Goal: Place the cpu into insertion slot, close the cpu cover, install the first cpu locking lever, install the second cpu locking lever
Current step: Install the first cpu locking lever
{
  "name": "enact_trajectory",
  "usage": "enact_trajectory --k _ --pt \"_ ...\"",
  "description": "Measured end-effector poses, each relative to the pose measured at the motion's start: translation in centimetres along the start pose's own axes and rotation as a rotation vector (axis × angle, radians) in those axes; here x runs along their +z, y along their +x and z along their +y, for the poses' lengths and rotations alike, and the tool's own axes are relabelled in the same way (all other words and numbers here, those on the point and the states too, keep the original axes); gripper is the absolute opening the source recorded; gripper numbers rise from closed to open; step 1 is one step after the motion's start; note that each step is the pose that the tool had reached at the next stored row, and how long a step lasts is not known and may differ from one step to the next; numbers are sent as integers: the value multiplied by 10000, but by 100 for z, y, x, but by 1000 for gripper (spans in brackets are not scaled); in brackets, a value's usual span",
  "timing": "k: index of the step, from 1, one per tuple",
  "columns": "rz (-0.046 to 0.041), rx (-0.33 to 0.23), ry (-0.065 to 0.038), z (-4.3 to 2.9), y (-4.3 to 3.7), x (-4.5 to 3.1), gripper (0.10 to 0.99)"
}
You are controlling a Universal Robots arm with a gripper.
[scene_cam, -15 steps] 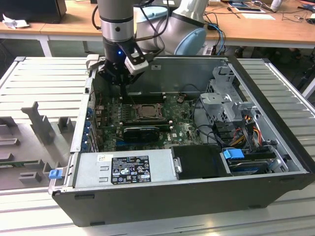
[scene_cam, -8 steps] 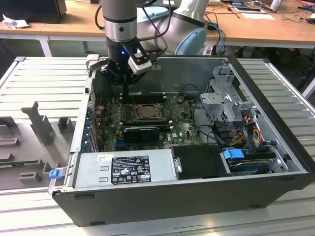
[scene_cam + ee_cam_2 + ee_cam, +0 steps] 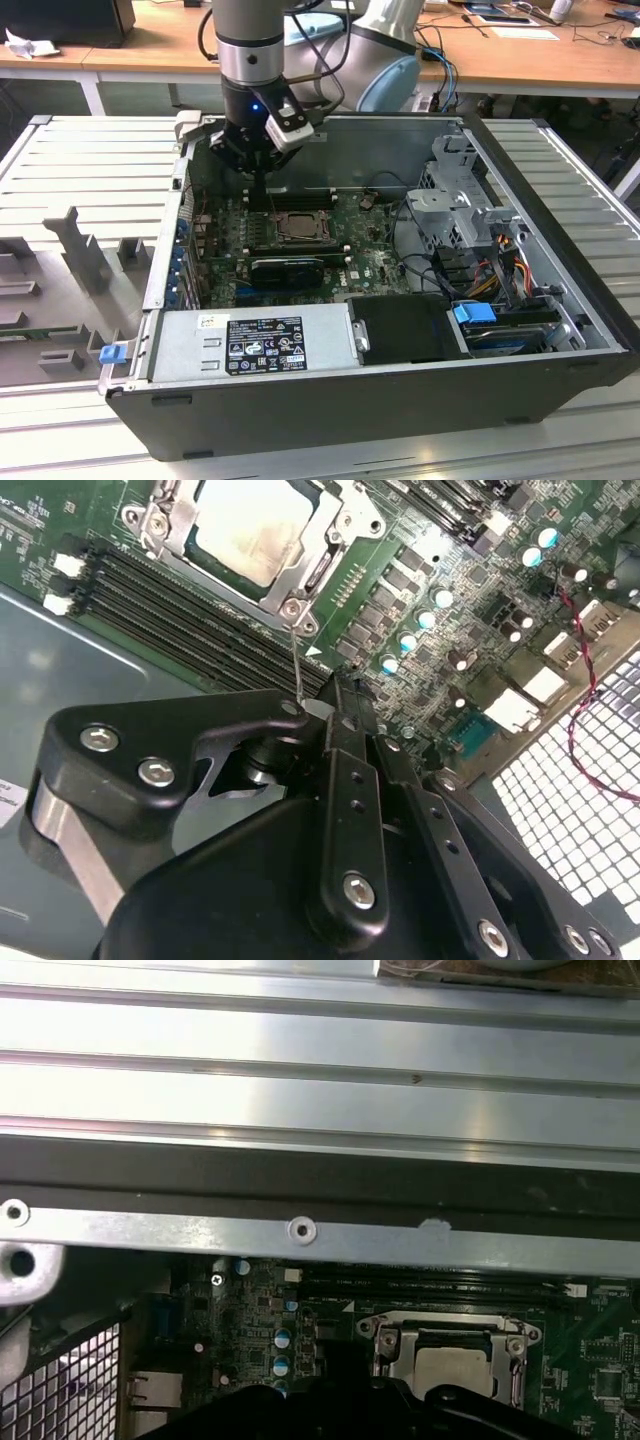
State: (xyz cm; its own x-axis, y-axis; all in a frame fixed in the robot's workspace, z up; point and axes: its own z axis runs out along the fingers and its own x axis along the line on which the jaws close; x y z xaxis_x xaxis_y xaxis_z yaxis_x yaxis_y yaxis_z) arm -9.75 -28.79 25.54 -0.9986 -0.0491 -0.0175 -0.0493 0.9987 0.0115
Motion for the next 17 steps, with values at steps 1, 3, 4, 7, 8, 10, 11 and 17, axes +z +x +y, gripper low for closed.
enact_trajectory --k 1,3,4,7,8,10,11,17 --pt "0 0 0 0 -8 0 106" --pt "0 0 0 -1 -27 1 106" --pt "1 0 0 -2 -45 1 106" --pt "1 0 1 -4 -87 1 106" --pt "0 0 1 -5 -96 2 106" --pt "1 0 1 -6 -115 2 106" --pt "1 0 1 -6 -123 3 106" --pt "0 0 1 -10 -212 5 106"
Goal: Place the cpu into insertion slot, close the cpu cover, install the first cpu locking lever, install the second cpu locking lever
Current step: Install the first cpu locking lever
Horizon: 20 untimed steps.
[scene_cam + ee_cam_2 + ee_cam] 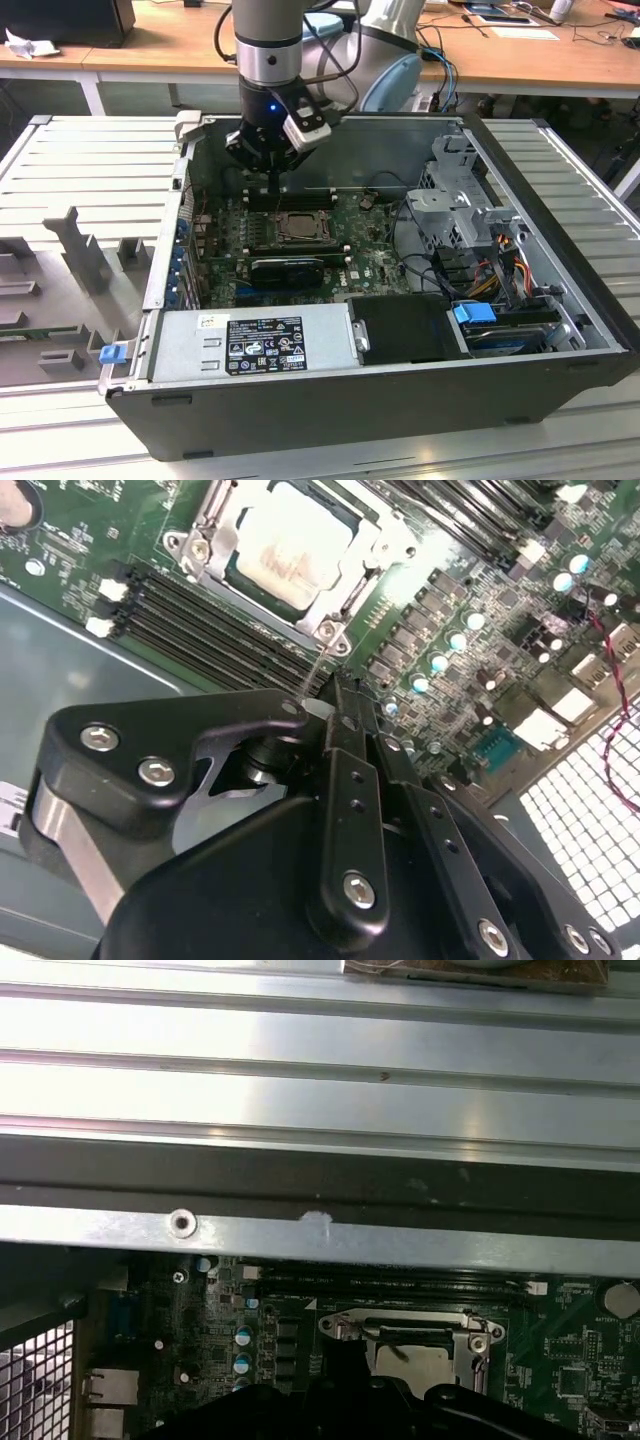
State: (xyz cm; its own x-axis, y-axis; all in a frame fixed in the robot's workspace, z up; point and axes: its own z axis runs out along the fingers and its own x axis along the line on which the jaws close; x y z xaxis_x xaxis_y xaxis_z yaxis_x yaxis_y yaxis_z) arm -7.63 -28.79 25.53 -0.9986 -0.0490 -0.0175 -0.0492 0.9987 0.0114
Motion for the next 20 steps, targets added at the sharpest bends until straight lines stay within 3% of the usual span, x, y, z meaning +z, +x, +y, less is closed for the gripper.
enact_trajectory --k 13,14,15,16,20 --pt "-1 0 -2 -8 -161 9 106" --pt "-4 0 -21 -9 -176 16 106" --pt "-4 6 -180 -11 -224 26 106" --pt "-8 4 -229 -13 -255 40 106" --pt "-4 -209 -285 -15 -280 107 106"
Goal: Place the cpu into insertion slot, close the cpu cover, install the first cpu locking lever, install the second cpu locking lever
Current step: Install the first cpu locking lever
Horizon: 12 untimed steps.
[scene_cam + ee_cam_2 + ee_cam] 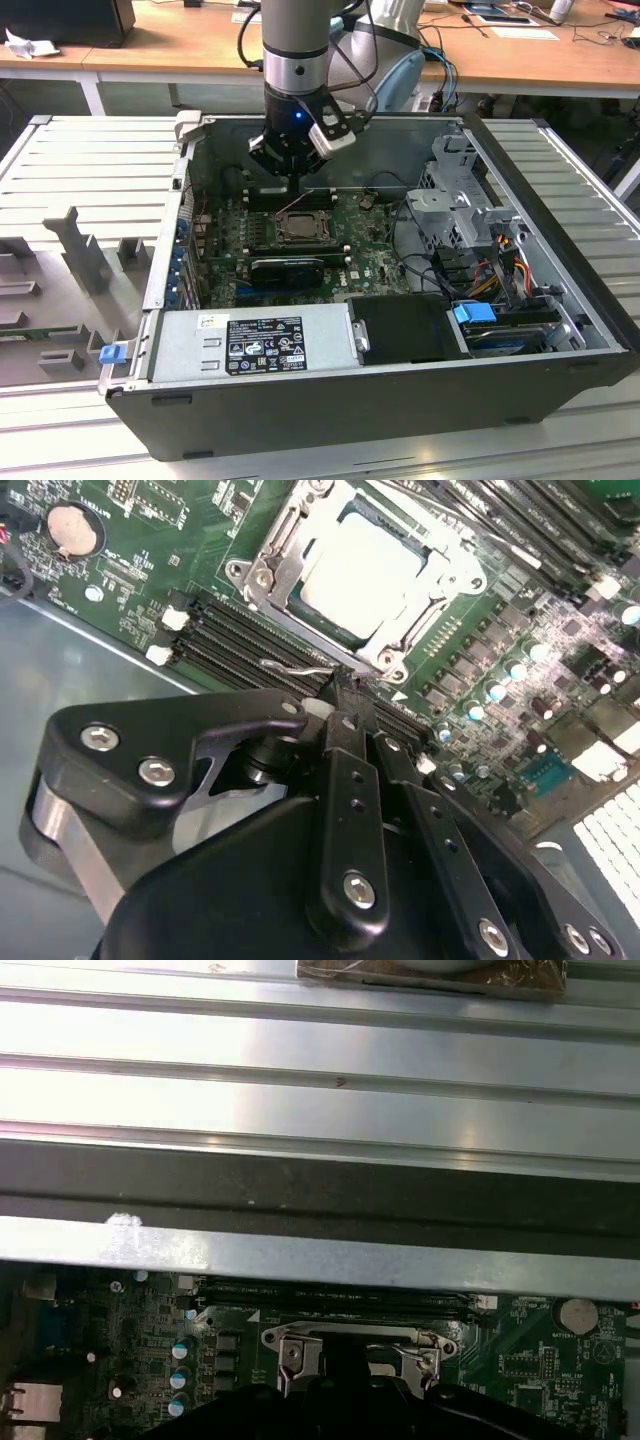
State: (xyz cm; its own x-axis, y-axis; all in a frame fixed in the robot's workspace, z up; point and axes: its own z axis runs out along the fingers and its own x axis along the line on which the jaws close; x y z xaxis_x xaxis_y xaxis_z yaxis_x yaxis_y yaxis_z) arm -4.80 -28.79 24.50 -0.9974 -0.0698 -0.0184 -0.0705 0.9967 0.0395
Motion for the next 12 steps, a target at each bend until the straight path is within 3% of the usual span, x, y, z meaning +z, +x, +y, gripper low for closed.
enact_trajectory --k 2,5,12 --pt "3 -137 -42 0 0 15 106" --pt "-10 -172 -217 1 -17 37 106" --pt "-24 95 -234 33 -57 141 106"
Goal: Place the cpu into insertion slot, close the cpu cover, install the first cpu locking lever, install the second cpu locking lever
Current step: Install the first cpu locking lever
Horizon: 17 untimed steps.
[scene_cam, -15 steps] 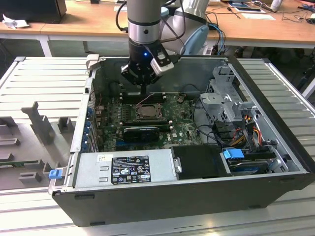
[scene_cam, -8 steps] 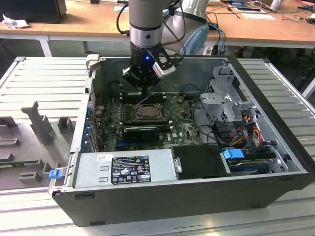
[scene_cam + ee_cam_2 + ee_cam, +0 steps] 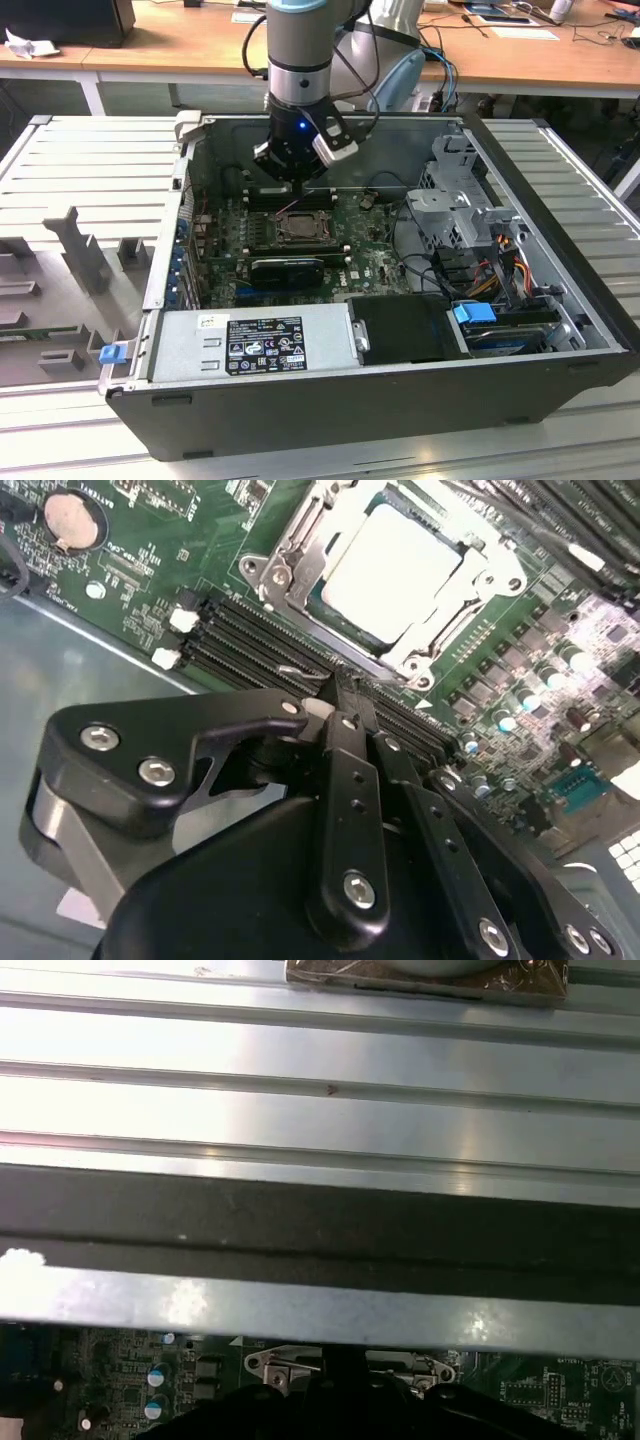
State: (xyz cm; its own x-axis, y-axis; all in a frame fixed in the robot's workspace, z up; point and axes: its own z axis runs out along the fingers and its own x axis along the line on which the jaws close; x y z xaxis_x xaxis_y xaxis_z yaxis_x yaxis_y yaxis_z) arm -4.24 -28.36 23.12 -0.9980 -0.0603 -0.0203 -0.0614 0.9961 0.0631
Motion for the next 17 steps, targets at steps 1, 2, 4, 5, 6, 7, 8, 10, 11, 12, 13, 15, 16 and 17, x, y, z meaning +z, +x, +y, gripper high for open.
enact_trajectory --k 1,2,4,5,6,7,8,10,11,12,13,15,16,17 --pt "-1 0 -1 17 -2 5 106" --pt "0 -2 -1 28 -13 11 106" --pt "-1 0 -2 34 -48 39 106" --pt "0 0 0 33 -68 54 106" --pt "0 3 -1 30 -95 69 106" --pt "-1 19 0 28 -118 78 106" --pt "-2 34 0 27 -132 84 106" --pt "-5 57 1 23 -158 116 106" --pt "-7 58 1 22 -161 130 106" --pt "-7 58 1 21 -165 144 106" --pt "-7 58 0 20 -169 155 106" --pt "-8 59 1 18 -186 169 106" --pt "-8 58 1 17 -200 175 106" --pt "-7 58 1 16 -208 179 106"
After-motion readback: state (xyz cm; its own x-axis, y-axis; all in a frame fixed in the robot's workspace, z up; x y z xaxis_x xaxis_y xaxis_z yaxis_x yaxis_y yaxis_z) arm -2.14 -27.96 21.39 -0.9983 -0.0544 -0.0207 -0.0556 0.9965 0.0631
